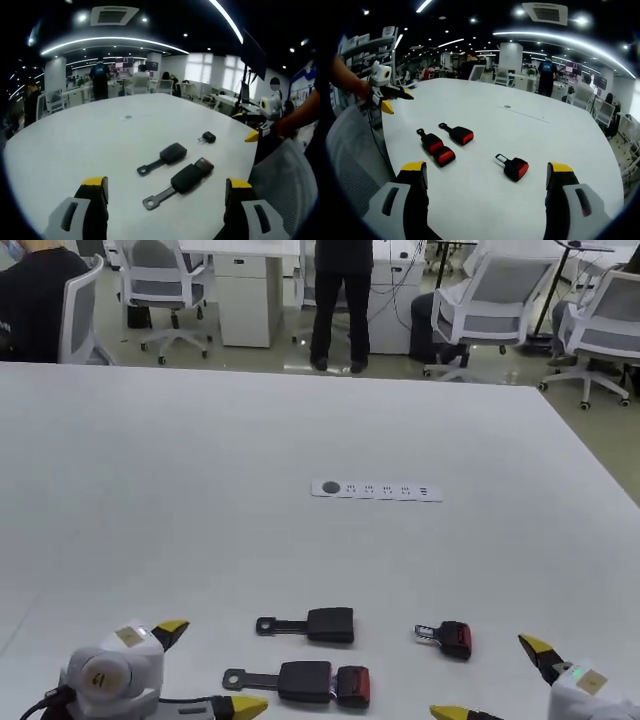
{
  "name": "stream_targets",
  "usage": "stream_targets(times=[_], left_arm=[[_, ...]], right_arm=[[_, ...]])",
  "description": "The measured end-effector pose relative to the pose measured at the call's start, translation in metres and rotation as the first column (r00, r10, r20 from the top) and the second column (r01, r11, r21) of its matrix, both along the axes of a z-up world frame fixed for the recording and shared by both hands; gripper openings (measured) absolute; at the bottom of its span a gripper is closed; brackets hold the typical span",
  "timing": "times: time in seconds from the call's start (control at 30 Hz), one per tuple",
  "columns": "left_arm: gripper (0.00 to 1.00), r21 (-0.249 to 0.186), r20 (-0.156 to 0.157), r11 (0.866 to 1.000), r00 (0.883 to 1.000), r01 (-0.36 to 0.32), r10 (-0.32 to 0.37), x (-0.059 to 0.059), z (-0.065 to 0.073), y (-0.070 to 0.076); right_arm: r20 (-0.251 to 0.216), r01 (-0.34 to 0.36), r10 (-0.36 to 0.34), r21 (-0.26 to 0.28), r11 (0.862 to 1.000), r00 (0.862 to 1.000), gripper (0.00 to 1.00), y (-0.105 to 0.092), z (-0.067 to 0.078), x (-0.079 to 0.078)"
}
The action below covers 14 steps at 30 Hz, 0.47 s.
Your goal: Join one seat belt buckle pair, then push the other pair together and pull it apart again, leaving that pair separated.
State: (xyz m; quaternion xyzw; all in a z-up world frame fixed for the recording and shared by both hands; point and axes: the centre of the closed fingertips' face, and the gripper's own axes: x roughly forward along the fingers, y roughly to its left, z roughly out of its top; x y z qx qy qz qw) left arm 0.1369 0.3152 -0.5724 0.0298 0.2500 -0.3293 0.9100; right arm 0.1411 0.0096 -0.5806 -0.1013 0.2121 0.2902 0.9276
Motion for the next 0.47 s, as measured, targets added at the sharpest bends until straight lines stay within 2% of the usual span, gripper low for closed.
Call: stream_targets(times=[0.47], left_arm=[[1.0, 0.008, -0.012, 1.0, 1.0, 0.016, -0.016, -0.0022, -0.0026, 0.0048]], right_arm=[[0.011, 0.027, -0.028, 0.026, 0.999, 1.0, 1.0, -0.006, 0.0044, -0.0026]])
